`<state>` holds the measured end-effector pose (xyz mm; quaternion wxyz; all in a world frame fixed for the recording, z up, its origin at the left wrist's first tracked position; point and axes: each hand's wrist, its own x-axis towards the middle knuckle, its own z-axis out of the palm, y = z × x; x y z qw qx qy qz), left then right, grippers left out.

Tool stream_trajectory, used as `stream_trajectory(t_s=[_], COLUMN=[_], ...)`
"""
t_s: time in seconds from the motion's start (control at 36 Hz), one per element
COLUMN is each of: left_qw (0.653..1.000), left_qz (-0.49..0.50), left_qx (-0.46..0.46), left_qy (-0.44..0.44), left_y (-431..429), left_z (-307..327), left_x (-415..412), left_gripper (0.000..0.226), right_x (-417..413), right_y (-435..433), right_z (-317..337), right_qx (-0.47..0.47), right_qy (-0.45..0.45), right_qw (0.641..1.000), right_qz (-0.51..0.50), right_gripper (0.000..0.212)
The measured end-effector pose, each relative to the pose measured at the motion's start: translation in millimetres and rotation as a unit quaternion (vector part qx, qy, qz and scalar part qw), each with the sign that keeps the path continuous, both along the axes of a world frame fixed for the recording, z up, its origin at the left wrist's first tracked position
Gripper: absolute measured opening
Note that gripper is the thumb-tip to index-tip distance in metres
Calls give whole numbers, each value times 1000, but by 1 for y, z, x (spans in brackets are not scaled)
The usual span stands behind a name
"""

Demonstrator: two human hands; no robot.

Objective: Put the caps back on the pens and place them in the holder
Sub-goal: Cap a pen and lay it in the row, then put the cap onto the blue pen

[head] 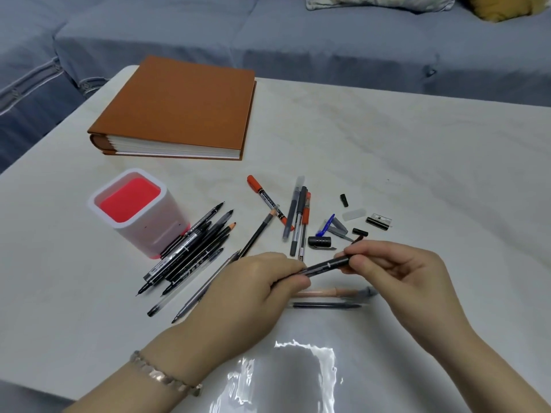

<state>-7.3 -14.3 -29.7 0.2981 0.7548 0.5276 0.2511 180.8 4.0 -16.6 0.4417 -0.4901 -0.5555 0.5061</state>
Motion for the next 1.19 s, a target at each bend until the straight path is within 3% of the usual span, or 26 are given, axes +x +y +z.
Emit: stream_trajectory(t_s=[0.06,0.11,0.17,0.22,0.28,0.39,0.53,0.61,0.72,0.86,1.11,1.19], left_qw=[992,951,937,962,979,987,971,948,935,927,915,919], left_qz=[7,30,23,-2,-24,5,173,221,217,214,220,219], left_qx=[-101,-254,-308,-264,-201,-131,-3,-28,-57,-76,-99,-73], left_qy=[-80,-172,-164,-67,33,95,168,228,274,298,324,320], left_y=[1,2,2,1,-2,-6,-10,-14,-19,-16,-13,-12], left_z=[3,6,5,2,-1,-5,-22,-29,-35,-39,-48,-43], left_x=[2,3,3,5,6,0,-38,-56,-62,-59,-58,-55], left_gripper=[31,23,22,20,23,25,17,13,17,17,21,21], right_x=[2,6,10,11,10,7,12,12,13,22,21,16], right_y=[0,2,5,5,3,-2,-9,-14,-14,-8,2,22], right_z=[1,1,-1,-6,-14,-29,-54,-67,-78,-85,-77,-67], right_qx=[3,5,13,58,84,112,153,173,189,188,156,195], right_qy=[-4,-19,-83,-193,-270,-317,-338,-361,-429,-485,-491,-476], right_qw=[1000,999,992,966,937,919,916,903,875,850,851,852], right_qz=[13,41,92,162,205,204,153,156,122,76,99,95], right_gripper=[34,36,32,13,25,32,24,18,25,11,11,12])
